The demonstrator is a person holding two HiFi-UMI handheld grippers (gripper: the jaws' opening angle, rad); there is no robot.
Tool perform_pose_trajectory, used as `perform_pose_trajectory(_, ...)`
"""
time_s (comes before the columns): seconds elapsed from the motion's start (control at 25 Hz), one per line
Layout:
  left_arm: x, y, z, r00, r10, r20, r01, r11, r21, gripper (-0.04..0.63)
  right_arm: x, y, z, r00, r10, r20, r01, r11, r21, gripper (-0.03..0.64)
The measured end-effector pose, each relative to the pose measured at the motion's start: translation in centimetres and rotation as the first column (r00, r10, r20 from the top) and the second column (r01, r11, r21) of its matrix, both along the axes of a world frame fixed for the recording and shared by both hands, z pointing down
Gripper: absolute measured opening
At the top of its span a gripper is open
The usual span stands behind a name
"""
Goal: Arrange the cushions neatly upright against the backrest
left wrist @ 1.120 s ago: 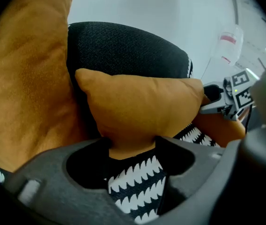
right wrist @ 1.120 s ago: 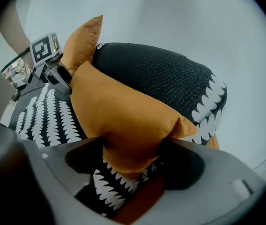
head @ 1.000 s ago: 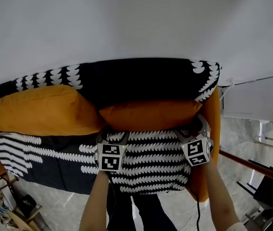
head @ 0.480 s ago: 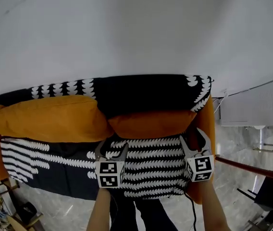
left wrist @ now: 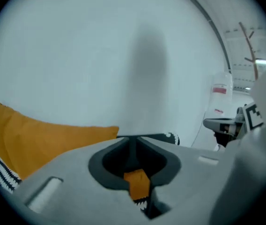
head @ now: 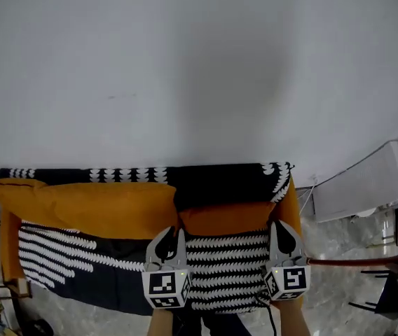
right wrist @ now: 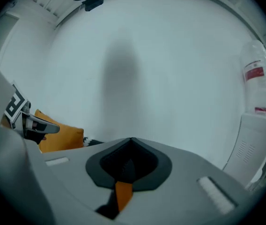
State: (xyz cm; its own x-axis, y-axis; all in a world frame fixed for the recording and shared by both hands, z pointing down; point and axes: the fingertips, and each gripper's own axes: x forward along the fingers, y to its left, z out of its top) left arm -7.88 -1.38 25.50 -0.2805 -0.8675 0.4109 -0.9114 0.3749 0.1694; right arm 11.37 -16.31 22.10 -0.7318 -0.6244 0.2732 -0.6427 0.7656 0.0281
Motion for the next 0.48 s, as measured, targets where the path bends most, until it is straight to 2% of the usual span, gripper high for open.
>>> perform_pose_trajectory(0.16, -0.9, 1.2, -8.1, 0.998, -0.032, 0.057, 0.024, 0.991, 0.130, 0.006, -1.6, 2.0, -6.3, 0.997, -0.019, 0.070, 0.015, 0.998, 0.055, 0.009)
perform_pose_trajectory(0.48, 0.1, 5.1, -19.4, 0.991, -0.072, 0.110, 0.040, 0.963, 0.267, 0.005, -2.9, 7.6, -16.3, 0.988, -0.055, 0.145, 0.037, 0.992, 0.122, 0.009)
